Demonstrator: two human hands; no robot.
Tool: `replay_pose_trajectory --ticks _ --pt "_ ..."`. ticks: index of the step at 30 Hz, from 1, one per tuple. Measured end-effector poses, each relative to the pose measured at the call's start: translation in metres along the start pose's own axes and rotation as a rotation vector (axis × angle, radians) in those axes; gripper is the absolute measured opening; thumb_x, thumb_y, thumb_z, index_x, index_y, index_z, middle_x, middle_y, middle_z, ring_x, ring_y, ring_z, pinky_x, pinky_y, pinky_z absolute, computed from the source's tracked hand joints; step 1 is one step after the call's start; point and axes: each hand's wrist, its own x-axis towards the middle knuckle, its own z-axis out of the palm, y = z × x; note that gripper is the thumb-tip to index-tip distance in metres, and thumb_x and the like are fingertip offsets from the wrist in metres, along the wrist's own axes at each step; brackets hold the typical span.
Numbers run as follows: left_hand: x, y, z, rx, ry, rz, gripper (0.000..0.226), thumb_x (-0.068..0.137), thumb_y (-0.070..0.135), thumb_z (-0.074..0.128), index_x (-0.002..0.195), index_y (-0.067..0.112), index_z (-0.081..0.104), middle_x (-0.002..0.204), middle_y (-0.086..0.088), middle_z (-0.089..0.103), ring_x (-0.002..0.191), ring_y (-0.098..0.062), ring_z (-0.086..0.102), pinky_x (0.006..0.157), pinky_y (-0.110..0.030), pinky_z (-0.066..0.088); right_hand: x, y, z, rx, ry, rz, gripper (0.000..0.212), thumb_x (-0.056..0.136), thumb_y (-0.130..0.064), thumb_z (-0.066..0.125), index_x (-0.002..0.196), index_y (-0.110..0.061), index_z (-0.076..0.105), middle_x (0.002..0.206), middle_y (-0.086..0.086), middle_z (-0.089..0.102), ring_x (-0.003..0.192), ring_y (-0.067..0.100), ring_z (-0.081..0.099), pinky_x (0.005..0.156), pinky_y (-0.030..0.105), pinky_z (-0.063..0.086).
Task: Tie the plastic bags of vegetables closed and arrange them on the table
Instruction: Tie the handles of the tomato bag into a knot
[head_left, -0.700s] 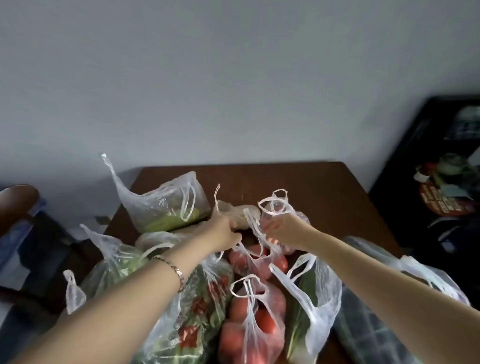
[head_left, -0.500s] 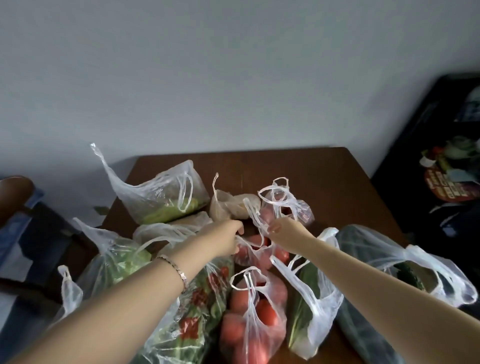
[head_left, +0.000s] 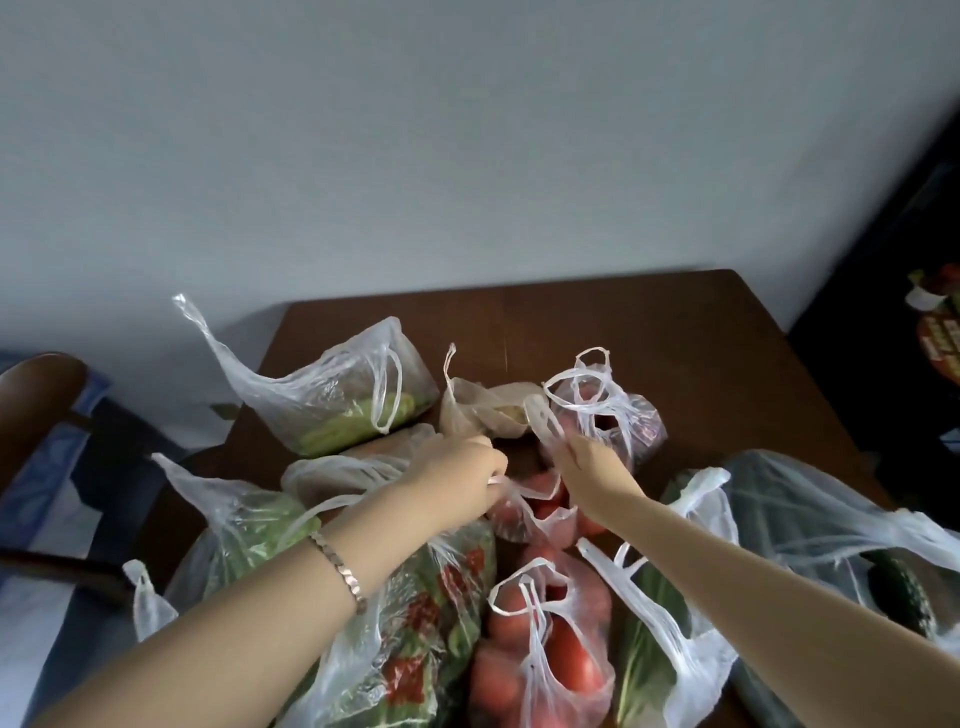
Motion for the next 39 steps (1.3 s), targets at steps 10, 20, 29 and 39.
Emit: replay_pose_trajectory --ticks 10,20,29,39 --pt "0.007 0.003 0.025 -2.011 0.441 -0.471 0.030 0.091 0.002 0.039 0.065 0.013 0.049 0.056 0.001 0.068 0.077 -0.019 0.064 0.092 -0.035 0.043 -0.059 0.013 -0.025 0.667 0.230 0.022 0.041 0.090 -0.022 0.037 0.060 -0.009 0.061 0.074 0.015 0.068 0.078 0.033 0.062 0.077 0.043 0.048" --pt "0.014 -0.002 0.035 -1.784 0.564 -0.406 0.043 0.085 -0.007 0.045 0.049 0.016 0.047 0.051 0.001 0.052 0.048 -0.010 0.050 0.070 -0.030 0.052 -0.066 0.021 -0.027 0.670 0.378 0.117 0.028 0.071 -0.021 0.046 0.058 -0.005 0.065 0.063 0.005 0.071 0.058 0.008 0.058 0.059 0.024 0.043" --pt "0.006 -0.019 0.015 -0.643 0.542 -0.155 0.035 0.072 0.007 0.057 0.050 0.011 0.029 0.091 0.001 0.050 0.070 -0.019 0.049 0.060 -0.027 0.034 -0.064 0.031 -0.026 0.664 0.505 0.169 0.027 0.078 -0.006 0.050 0.057 -0.006 0.066 0.061 0.003 0.072 0.068 0.039 0.062 0.065 0.037 0.048" --pt "0.013 0.003 0.018 -1.035 0.580 -0.217 0.010 0.087 0.017 0.061 0.078 0.012 0.061 0.080 0.000 0.068 0.079 -0.001 0.062 0.075 -0.017 0.047 -0.063 0.016 -0.036 0.727 0.500 0.002 0.036 0.075 -0.027 0.046 0.069 0.006 0.060 0.088 0.001 0.052 0.075 -0.013 0.047 0.071 0.000 0.034"
